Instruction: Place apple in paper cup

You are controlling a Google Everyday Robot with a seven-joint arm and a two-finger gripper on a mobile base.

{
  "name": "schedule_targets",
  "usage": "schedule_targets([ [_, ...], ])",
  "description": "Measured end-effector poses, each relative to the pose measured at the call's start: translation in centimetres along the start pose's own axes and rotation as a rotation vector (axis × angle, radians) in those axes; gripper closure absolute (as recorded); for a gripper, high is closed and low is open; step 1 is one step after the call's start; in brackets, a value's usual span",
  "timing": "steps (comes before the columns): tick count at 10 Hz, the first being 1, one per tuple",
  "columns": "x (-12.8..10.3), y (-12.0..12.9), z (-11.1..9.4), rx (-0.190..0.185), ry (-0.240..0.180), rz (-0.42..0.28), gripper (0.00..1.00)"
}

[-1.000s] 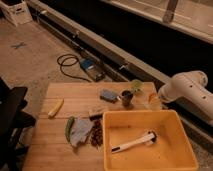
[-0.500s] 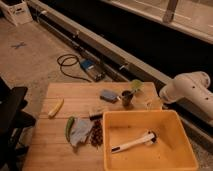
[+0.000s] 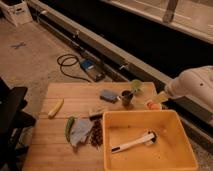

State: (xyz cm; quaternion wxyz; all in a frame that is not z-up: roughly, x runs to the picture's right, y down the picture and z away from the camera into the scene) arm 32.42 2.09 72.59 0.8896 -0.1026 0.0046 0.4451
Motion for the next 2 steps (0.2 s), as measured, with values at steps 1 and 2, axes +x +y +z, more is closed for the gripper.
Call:
schedule_targets([
  [1, 0.14, -0.76, -1.01, 0.023, -0.03, 0.004, 0.25],
  [2, 0.39, -1.24, -1.52, 0.033, -0.044, 0.002, 0.25],
])
